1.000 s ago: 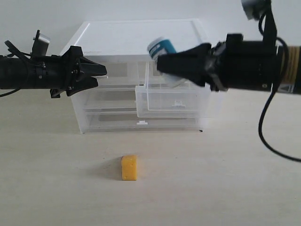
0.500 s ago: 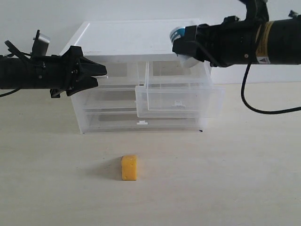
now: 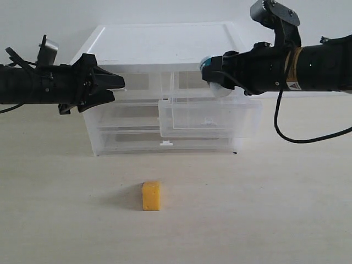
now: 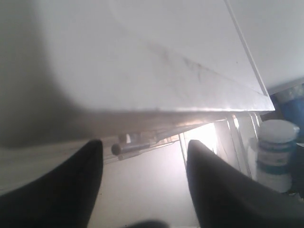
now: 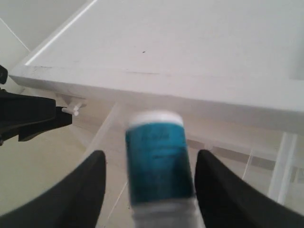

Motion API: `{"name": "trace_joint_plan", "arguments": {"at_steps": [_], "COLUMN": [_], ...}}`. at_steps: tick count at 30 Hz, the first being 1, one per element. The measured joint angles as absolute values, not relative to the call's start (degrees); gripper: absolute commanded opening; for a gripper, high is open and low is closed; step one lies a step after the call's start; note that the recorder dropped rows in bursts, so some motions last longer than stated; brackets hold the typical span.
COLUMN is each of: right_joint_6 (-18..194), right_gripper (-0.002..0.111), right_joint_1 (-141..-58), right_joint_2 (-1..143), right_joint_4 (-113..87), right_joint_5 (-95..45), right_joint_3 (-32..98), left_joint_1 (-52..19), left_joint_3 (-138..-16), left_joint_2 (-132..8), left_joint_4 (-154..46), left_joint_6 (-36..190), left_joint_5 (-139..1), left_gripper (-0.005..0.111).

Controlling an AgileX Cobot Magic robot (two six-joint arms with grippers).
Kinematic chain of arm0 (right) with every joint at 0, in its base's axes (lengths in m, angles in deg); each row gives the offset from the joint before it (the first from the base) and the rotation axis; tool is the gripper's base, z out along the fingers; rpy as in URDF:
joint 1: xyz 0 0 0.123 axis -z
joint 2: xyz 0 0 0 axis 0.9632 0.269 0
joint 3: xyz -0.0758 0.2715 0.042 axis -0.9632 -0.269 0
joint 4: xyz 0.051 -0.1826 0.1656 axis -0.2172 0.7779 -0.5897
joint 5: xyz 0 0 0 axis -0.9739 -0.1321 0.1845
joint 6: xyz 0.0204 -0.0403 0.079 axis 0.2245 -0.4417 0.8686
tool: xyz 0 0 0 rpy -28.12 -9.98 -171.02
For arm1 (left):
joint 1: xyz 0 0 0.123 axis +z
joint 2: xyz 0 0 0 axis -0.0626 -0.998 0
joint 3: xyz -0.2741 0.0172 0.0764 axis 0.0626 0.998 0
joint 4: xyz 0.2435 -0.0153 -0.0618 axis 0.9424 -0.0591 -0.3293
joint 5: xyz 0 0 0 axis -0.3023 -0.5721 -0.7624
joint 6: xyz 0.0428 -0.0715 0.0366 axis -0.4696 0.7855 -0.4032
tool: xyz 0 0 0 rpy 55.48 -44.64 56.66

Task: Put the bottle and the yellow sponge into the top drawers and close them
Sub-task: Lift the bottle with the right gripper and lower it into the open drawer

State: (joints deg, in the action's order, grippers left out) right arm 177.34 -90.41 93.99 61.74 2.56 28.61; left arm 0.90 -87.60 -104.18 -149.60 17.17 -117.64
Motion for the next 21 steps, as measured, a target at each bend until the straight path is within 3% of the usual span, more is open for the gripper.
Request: {"name": "trace_joint_plan", "arguments": {"at_steps": [8, 12, 16, 18, 21], "right_joint_6": [179.5, 194.88, 206.65, 207.47, 206.79], "right_gripper": [0.054, 0.045, 0.044, 0.037, 0.013], "right_joint_1": [-90.41, -90.41, -90.41, -90.41, -90.41], "right_joint_2": [91.54, 86.3, 85.3, 85.3, 85.3], "right_joint_4": [62.36, 72.29, 84.73, 85.76, 86.29], "right_joint_5": [8.18, 19.64, 27.04, 28.01, 27.75], "right_joint_3": [28.61, 28.61, 27.66, 26.27, 23.57], "left_joint_1": [0.9, 0.9, 0.9, 0.9, 0.9], "left_joint_3": [-87.6, -87.6, -87.6, -87.6, -87.6], "left_joint_2": [-104.18, -104.18, -104.18, -104.18, -104.18], "left_joint_4": [-149.6, -149.6, -149.6, -149.6, -149.6], "left_joint_6": [17.07, 17.07, 16.48, 16.2, 16.12], "left_joint_5": [-117.64, -117.64, -117.67, -117.67, -117.77], "left_gripper": [0.051, 0.051, 0.051, 0.051, 0.051]}}
